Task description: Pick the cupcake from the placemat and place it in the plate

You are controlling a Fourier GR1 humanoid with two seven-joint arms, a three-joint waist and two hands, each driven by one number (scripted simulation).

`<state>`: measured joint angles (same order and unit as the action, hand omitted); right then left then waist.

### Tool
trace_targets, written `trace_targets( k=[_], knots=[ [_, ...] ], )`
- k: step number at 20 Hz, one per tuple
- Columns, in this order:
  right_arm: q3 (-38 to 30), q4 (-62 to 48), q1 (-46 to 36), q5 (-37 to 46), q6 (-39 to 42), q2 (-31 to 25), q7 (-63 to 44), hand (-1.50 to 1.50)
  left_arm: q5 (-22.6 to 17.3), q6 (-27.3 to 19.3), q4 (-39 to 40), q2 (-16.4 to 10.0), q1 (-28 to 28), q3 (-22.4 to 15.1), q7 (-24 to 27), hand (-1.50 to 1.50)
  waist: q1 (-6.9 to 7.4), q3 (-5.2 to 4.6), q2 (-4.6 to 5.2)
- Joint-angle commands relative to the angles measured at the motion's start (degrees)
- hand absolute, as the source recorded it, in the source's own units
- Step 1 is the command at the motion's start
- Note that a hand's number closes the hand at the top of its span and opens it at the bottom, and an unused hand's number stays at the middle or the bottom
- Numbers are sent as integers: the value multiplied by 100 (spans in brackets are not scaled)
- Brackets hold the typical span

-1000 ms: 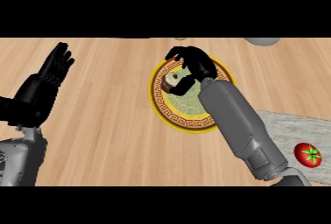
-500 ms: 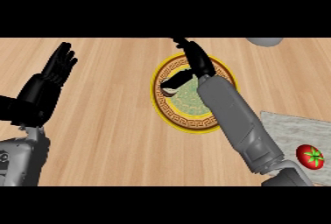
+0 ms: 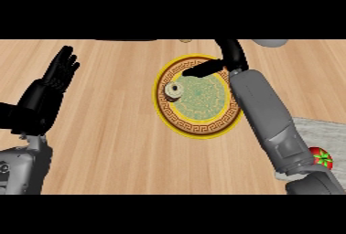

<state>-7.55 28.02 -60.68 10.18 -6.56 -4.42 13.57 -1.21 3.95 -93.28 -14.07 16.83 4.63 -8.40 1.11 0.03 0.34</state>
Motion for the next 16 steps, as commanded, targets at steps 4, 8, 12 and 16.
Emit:
trace_targets(
  k=[4,8,12,16],
  knots=[
    [-618,-105,294,-555,936,-1033,413,-150,-66,167,249,-146,6,201,135,0,-53,0,5],
    [-668,-341,774,-552,1428,-1435,1145,-150,140,-27,263,99,36,10,228,0,-30,2,13],
    [-741,-483,874,-588,1975,-1926,1404,-150,39,135,14,11,-150,68,151,0,-9,2,3],
    [-779,-559,873,-567,2442,-2520,1363,-150,-177,271,64,-119,56,278,5,0,-29,1,-4]
  ],
)
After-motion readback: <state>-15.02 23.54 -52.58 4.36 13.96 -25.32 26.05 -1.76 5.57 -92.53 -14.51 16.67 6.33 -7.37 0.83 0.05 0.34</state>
